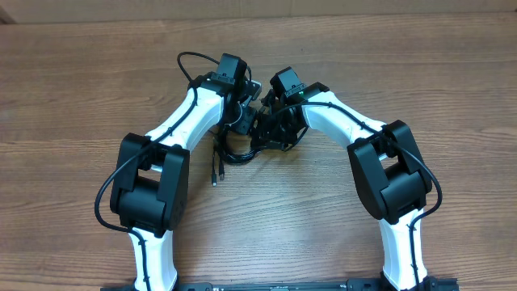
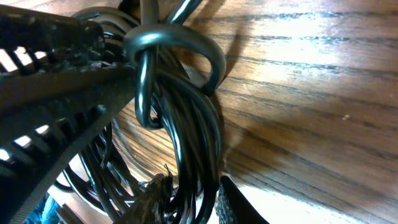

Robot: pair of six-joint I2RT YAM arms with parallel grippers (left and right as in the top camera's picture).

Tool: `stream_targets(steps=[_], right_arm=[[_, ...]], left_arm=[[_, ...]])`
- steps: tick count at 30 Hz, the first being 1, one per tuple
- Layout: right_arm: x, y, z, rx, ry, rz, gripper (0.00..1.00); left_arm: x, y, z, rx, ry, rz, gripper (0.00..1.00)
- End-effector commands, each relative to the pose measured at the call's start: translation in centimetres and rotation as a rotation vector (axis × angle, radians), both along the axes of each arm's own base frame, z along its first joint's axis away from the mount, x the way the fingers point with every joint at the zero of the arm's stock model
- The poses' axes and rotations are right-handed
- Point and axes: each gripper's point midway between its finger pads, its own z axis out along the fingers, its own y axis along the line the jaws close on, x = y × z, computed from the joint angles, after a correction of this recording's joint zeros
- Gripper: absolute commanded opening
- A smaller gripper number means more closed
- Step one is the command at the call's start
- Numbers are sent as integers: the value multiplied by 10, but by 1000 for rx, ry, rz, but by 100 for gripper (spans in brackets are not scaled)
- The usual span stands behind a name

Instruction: Untangle cables

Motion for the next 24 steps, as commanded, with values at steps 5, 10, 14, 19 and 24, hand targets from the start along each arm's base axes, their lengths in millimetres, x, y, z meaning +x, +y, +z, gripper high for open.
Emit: stream_targets(steps=[5, 10, 14, 19, 24], right_arm=[[-3, -3, -12, -27, 12, 7, 22], [-3, -3, -12, -27, 9, 10, 16], [-2, -2, -12, -24, 4, 10, 15], [0, -5, -13, -40, -3, 5, 15], [3, -9, -16, -73, -19, -5, 16]], left_arm=[[-10, 1, -17, 29, 19, -30, 21], [-14, 2, -25, 29, 20, -30, 10], [-18, 4, -26, 35, 37, -30, 4], [-25, 7, -16, 36, 70, 15, 4], [-20, 25, 8, 98, 44, 43, 4]])
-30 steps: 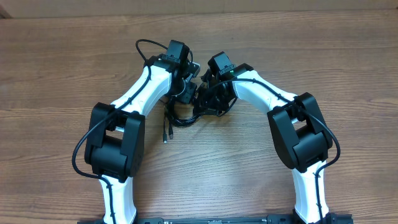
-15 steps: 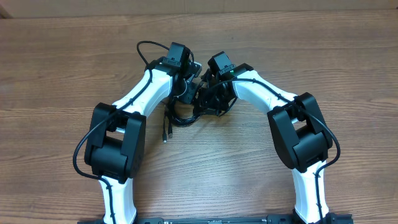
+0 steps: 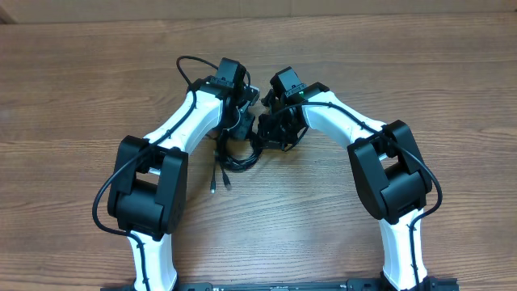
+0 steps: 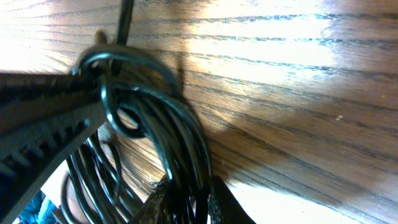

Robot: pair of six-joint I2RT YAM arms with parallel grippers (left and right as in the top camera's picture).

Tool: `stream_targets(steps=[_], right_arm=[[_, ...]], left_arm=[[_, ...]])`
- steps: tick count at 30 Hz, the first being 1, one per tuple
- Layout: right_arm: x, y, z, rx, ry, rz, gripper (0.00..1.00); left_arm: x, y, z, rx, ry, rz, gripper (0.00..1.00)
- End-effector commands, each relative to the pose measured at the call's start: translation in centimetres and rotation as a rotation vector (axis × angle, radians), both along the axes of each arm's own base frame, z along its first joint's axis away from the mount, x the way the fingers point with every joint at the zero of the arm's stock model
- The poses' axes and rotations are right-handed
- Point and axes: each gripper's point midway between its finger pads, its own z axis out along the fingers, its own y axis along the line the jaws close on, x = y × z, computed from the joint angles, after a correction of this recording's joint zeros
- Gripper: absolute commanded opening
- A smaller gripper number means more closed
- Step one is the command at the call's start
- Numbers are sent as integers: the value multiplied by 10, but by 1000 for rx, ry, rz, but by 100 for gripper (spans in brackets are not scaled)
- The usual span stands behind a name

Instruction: Untangle cables

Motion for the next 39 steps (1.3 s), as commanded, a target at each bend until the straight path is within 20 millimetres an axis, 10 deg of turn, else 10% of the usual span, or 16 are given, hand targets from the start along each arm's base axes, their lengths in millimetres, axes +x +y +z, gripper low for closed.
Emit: stream_targets(steps=[1, 16, 17, 27, 39], right_arm=[[2, -8, -15, -65, -12, -6, 15], [14, -25, -24, -178, -50, -81, 15], [14, -25, -24, -177, -51, -81, 15], [14, -24, -24, -177, -51, -81, 15], [14, -24, -24, -177, -52, -80, 16]], left_arm=[[2, 19, 13, 75, -22, 44, 4], [-4, 22, 87, -26, -65, 118, 6], [-6, 18, 85, -45, -49, 111, 21], [-15, 12, 32, 15, 47, -66, 49], [5, 3, 6, 8, 5, -85, 34]])
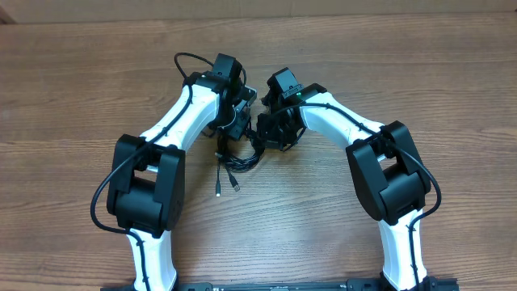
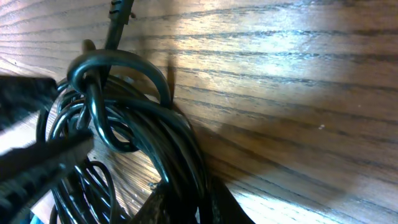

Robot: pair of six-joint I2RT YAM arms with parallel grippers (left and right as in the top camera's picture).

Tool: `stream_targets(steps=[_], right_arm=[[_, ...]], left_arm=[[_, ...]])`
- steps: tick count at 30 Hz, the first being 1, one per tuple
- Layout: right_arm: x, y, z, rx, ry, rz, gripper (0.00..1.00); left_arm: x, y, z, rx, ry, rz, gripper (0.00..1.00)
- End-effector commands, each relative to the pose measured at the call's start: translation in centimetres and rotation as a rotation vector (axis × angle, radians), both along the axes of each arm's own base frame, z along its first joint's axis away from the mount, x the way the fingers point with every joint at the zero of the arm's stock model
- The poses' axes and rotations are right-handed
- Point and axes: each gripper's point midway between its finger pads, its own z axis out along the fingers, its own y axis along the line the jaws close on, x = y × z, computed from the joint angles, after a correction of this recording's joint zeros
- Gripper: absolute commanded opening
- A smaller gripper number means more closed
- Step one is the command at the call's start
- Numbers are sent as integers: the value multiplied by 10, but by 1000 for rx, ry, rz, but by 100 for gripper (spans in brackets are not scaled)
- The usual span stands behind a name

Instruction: Untangle cables

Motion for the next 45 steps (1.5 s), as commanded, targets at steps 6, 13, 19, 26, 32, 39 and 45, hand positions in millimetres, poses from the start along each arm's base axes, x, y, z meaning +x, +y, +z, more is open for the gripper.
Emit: stream_targets(steps=[6, 13, 19, 26, 32, 39, 45], right_arm=[[8, -20, -19, -118, -29, -36, 16], [8, -20, -19, -118, -29, -36, 16], [8, -20, -19, -118, -29, -36, 16], [8, -20, -19, -118, -29, -36, 16], [8, -20, -19, -118, -29, -36, 16], [8, -20, -19, -118, -29, -36, 16], [8, -20, -19, -118, -29, -36, 16]], left_arm=[[-2, -8, -15, -8, 17, -26, 35], [1, 3, -24, 57, 13, 4, 28], [11, 16, -24, 124, -30, 69, 15], [12, 37, -28, 231, -56, 158, 18], [14, 51, -30, 299, -84, 209, 22], [21, 75, -26, 368, -120, 307, 21], [21, 94, -27, 353, -96, 391, 20]])
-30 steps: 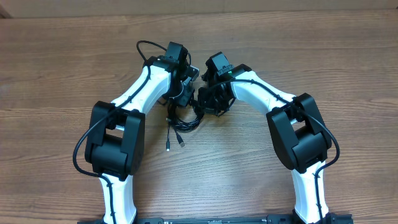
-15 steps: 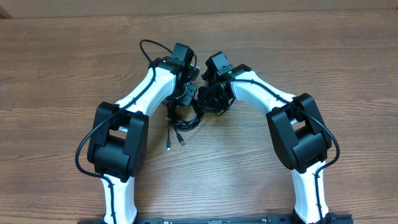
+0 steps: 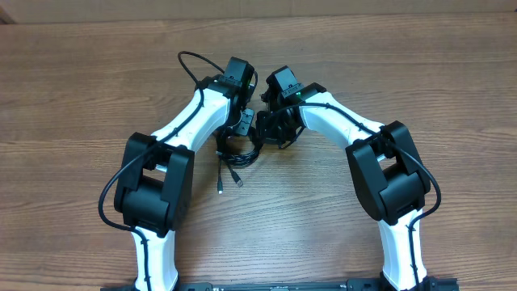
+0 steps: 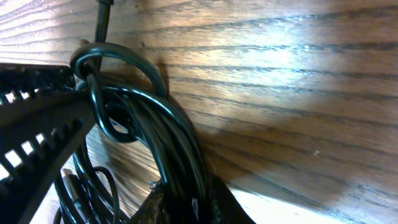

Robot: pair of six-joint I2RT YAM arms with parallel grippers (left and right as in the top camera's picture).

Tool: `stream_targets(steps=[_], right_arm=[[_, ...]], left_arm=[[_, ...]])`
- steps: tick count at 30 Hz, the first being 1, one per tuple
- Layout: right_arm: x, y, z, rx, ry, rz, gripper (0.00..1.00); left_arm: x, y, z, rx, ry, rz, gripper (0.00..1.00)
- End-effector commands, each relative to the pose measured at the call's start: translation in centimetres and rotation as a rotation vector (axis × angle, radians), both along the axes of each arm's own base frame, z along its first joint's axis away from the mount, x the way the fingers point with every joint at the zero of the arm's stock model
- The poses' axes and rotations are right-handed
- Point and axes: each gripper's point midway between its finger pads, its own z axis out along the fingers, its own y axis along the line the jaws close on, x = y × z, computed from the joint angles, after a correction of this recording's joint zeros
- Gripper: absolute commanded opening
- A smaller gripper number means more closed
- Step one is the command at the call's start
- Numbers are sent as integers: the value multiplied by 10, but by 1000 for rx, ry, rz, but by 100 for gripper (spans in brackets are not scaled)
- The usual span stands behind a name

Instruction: Untangle cables

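Observation:
A bundle of black cables lies on the wooden table between both arms. Two loose plug ends trail toward the front. My right gripper is shut on the thick part of the bundle; its fingertips close round the strands at the bottom of the right wrist view. One strand forms a knotted loop around the others. My left gripper meets the bundle from the left. Its ribbed fingers converge on the strand at that loop.
The wooden table stretches out on all sides of the bundle. A thin black lead arcs off the left wrist at the back. Both white forearms slant inward and crowd the middle.
The left wrist has shifted a little right, toward the right gripper. In the right wrist view its ribbed fingers now come together at the loop. The bundle and plug ends lie about as before.
Both grippers were at the bundle from the first moment, the right one shut on the thick strands. The plug ends then lay further toward the front, and the loop showed wider. The left wrist stood further left, and now stands close to the right one again.

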Motion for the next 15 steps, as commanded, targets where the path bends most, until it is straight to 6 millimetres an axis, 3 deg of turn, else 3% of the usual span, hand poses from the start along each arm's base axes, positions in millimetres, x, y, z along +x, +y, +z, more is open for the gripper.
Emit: stream_targets(steps=[1, 15], right_arm=[[-1, -21, -20, -107, 14, -31, 16], [-1, -21, -20, -107, 13, -31, 16]], left_arm=[[4, 79, -17, 187, 6, 178, 20], [-3, 49, -24, -16, 79, 99, 25]])
